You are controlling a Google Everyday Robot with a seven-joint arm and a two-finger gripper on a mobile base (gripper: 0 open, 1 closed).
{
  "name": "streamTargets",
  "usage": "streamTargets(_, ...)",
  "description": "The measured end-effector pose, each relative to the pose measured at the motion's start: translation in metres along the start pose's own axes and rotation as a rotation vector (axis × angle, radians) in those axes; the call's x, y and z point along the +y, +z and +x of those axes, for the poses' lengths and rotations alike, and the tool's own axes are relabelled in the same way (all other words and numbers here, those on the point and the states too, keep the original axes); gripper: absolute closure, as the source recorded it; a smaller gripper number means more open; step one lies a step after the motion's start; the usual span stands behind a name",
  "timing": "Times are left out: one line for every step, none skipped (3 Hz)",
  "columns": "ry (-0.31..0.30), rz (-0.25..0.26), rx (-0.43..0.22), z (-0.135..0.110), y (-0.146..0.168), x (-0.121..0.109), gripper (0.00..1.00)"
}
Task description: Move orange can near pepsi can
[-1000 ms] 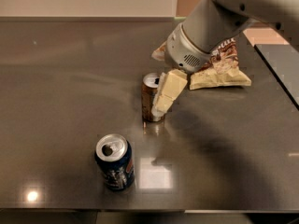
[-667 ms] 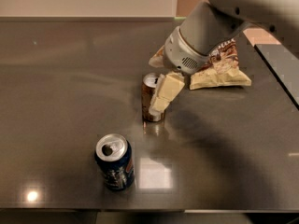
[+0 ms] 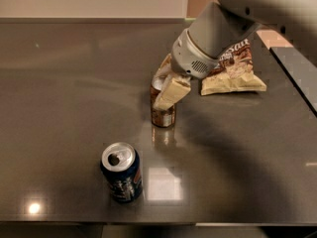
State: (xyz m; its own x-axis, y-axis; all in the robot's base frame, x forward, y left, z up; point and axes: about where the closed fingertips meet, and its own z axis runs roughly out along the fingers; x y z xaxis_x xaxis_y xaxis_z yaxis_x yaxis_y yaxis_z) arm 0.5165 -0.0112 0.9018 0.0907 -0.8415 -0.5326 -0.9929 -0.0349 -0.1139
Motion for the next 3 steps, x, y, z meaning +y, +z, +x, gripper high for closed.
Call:
streamTargets(-0.033, -0.034, -0.034, -0.007, -0.009, 0.011, 0.85)
streamTargets(-0.072, -0.097, -0.092, -0.014, -0.022, 0.034, 1.00)
streamTargets(-0.108, -0.155, -0.136, -0.017, -0.032, 0.064, 1.00)
